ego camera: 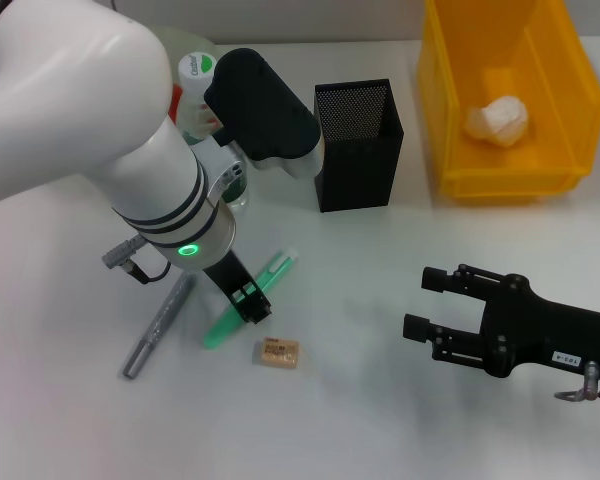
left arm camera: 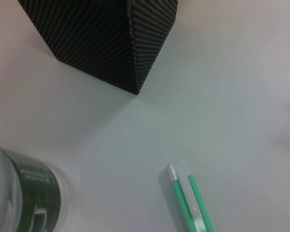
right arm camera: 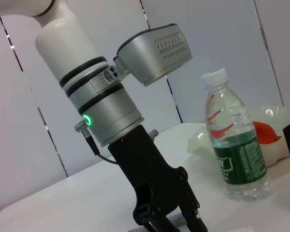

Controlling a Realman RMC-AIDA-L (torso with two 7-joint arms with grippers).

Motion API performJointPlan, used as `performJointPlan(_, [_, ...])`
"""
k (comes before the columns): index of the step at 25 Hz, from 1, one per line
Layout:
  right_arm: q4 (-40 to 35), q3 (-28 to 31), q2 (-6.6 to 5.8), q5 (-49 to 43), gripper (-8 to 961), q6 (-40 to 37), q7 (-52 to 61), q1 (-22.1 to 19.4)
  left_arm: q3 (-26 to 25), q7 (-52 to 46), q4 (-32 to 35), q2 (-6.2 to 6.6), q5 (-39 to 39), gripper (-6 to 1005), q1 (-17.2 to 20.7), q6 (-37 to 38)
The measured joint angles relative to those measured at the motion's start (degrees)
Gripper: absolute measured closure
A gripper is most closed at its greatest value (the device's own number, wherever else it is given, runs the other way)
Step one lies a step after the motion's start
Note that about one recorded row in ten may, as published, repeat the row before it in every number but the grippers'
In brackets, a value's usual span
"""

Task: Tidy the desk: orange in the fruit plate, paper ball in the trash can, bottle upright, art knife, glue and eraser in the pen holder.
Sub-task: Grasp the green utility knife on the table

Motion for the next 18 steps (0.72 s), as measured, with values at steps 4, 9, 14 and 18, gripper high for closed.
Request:
performJointPlan(4, [0.0, 0.0, 0.00, 0.0, 220, 0.0, 0.0, 0.0, 0.0, 0.0, 0.0, 0.00, -0.1, 636, 0.0, 0.0])
performJointPlan(9, [0.1, 0.0, 0.00, 0.0, 220, 0.0, 0.0, -0.1, 0.0, 0.0, 0.0, 0.00, -0.1, 642, -0.1, -0.3])
performJointPlan(14, [0.1, 0.0, 0.00, 0.0, 221, 0.0, 0.0, -0.1, 0.2, 0.0, 0.0, 0.00, 0.0, 669, -0.2, -0.5])
performJointPlan(18, [0.1, 0.0, 0.00, 0.0, 221, 0.0, 0.0, -0.1, 0.2, 0.0, 0.0, 0.00, 0.0, 704, -0.2, -0.5])
